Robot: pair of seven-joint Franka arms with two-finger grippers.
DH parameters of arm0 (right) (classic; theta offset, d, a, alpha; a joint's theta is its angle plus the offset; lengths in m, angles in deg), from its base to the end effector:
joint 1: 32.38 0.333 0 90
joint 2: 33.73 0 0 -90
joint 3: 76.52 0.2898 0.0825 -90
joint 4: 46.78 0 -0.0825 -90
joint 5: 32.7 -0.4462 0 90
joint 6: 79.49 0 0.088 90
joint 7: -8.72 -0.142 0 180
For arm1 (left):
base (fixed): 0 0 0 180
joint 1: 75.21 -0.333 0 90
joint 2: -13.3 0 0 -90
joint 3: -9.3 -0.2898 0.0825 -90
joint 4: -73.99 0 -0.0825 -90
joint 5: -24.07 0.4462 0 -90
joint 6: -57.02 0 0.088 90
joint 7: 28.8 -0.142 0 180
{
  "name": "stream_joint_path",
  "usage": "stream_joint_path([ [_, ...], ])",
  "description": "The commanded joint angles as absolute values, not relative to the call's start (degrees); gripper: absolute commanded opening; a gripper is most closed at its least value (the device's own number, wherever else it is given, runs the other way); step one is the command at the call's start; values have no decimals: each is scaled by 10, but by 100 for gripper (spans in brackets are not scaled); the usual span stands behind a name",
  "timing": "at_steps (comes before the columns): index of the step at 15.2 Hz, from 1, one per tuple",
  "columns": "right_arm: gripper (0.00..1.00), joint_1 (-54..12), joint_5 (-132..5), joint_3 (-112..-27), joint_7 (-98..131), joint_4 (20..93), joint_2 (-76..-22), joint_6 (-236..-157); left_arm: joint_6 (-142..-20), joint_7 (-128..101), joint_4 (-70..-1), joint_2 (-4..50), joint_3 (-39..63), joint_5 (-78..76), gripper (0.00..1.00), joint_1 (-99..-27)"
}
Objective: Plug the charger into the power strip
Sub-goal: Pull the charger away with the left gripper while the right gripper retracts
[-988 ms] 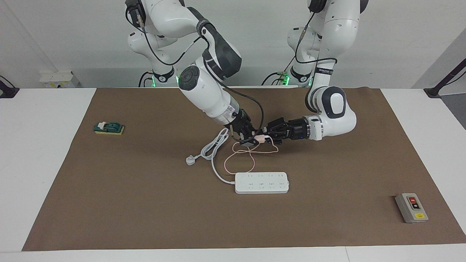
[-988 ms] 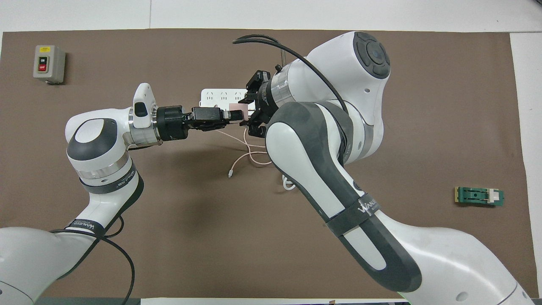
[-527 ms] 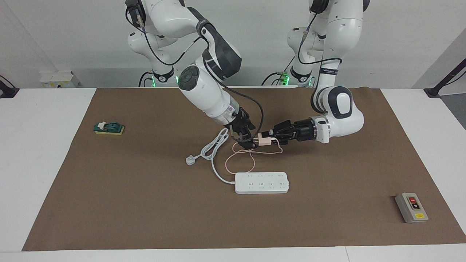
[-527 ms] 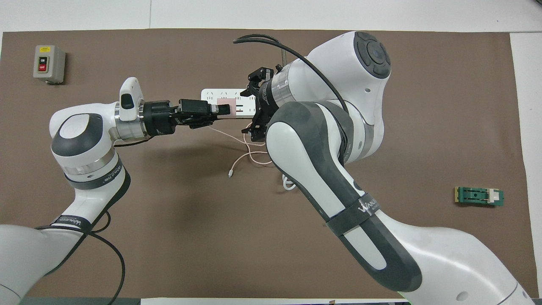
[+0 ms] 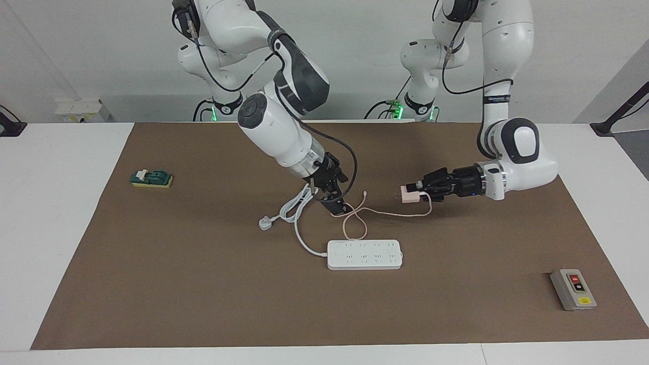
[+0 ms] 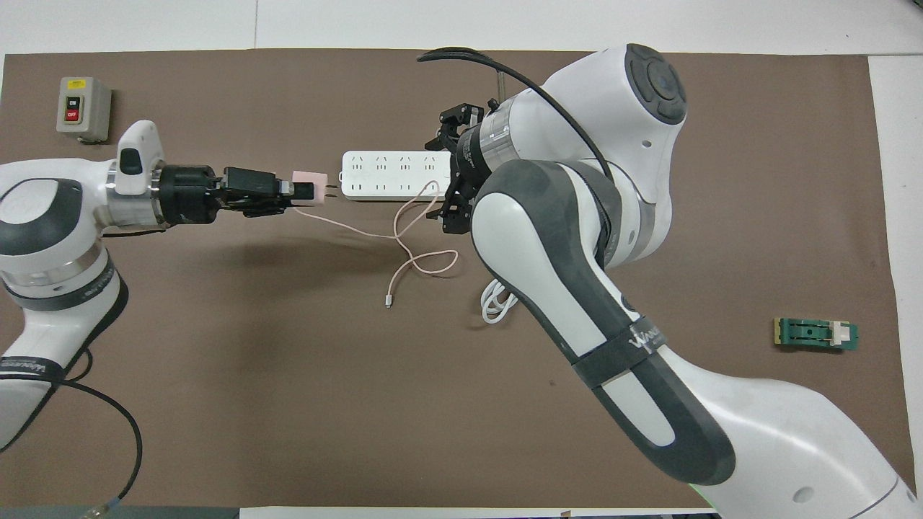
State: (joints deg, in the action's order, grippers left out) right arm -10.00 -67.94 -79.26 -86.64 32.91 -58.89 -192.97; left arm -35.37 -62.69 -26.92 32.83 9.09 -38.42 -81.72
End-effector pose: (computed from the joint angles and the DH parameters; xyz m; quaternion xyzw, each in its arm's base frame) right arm 0.6982 0.3129 0.4145 -0.6936 0.6613 0.1943 0.2095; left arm 0.6596 -0.0458 0.3209 0.8410 -0.0524 -0.0218 0.5380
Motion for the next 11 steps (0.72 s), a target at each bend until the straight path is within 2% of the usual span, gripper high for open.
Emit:
stream_joint_path([
  [1, 100, -152, -672, -791, -772, 329, -565, -1867, -319, -624, -177, 380, 97, -281, 10, -838],
  [5, 100, -200, -585, -790, -608, 329, -542, -1784, -366, -671, -122, 411, 95, -200, 10, -796],
  [8, 100, -223, -537, -791, -507, 329, -526, -1756, -436, -689, -101, 426, 96, -137, 9, -743],
  [11, 100, -240, -491, -792, -411, 329, -518, -1730, -451, -713, -73, 440, 96, -109, 7, -708],
])
